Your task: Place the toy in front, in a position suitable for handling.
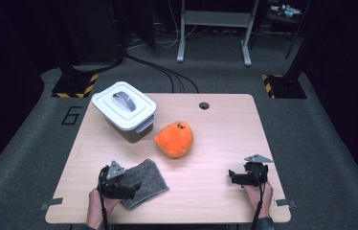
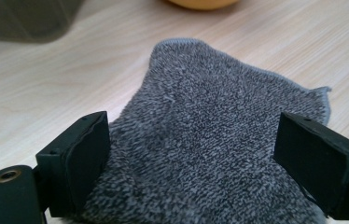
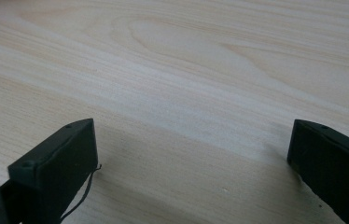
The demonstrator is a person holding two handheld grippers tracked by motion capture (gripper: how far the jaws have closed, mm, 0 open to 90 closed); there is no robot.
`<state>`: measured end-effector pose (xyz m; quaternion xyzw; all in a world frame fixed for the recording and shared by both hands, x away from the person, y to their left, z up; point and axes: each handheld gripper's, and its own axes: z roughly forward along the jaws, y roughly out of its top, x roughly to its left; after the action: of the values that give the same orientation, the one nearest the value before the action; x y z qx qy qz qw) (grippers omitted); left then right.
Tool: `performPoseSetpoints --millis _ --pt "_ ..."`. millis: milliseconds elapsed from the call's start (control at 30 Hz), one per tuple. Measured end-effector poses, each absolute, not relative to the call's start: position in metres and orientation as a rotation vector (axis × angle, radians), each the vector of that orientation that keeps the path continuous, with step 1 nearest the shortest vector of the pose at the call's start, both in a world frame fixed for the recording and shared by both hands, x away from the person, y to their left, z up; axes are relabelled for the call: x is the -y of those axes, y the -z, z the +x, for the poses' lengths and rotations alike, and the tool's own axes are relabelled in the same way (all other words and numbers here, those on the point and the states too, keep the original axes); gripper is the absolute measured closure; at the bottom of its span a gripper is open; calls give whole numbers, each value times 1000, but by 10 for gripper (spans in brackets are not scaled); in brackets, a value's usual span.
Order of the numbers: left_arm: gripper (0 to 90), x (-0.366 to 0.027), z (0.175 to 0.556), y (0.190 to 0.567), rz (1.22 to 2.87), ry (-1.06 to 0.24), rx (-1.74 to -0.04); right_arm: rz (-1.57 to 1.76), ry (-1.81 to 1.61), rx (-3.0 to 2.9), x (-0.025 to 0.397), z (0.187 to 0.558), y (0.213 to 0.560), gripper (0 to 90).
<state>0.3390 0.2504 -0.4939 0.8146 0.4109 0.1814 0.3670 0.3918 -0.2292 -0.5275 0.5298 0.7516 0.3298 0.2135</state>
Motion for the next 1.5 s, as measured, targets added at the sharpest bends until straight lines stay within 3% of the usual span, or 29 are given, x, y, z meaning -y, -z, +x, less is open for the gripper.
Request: performPoseSetpoints --millis 333,500,733,867,1067,1500 --pt "188 -248 347 517 2164 -464 -1096 1478 -912 -2086 227 392 528 15" --pt "287 -248 346 517 2170 -477 -1104 1476 -909 -2085 227 393 528 16" --pt "619 -251 343 518 2130 -466 -1080 1480 -913 -2079 228 393 528 22" --pt "715 -255 342 519 2117 -453 -1059 1479 -912 -2079 228 392 528 22" --pt "759 -257 340 518 2082 -430 -1032 1470 -913 -2082 229 392 528 26" --pt "765 -245 332 498 2021 -351 -916 1479 -911 -2072 228 392 528 29"
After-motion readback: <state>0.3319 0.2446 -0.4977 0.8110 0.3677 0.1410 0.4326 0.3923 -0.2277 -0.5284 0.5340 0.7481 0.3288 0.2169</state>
